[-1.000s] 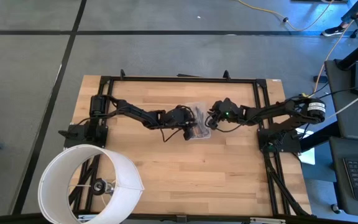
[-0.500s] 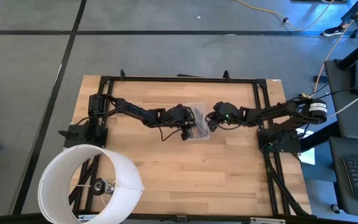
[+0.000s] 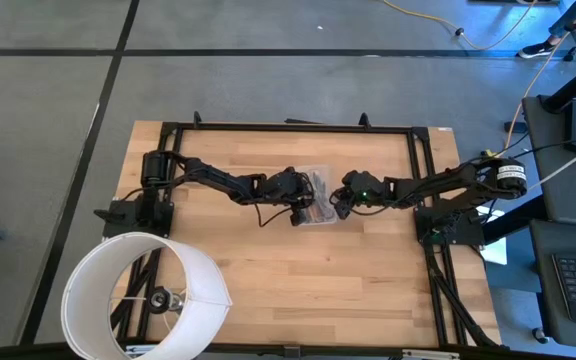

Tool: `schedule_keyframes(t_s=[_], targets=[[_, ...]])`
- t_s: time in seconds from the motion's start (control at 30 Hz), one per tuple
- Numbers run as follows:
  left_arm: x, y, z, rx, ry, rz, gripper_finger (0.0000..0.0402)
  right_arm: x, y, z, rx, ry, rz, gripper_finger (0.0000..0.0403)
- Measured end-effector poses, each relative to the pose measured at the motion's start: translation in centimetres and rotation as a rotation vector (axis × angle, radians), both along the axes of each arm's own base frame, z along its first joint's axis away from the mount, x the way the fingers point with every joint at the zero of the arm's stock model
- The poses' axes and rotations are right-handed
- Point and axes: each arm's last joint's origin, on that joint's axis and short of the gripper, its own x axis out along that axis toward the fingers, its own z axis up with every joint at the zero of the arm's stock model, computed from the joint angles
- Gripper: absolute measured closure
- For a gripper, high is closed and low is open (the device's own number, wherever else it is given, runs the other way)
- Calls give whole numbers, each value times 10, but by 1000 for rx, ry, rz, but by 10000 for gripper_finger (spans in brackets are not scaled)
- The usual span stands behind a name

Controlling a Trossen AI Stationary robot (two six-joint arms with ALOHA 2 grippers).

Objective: Pick & place school supplies into a supply box
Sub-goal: Close the transparent supply box

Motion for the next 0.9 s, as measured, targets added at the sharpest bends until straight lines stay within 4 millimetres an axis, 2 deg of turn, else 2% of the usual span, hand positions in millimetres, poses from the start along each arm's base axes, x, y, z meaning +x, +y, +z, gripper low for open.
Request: schedule_keyframes(t_s=[0.33, 0.9], targets=[[1, 0, 1, -14, -23, 17, 309, 2, 21, -2, 72, -13, 48, 315], [2, -4, 1, -91, -43, 44, 320, 2, 20, -1, 6, 1, 24, 315]])
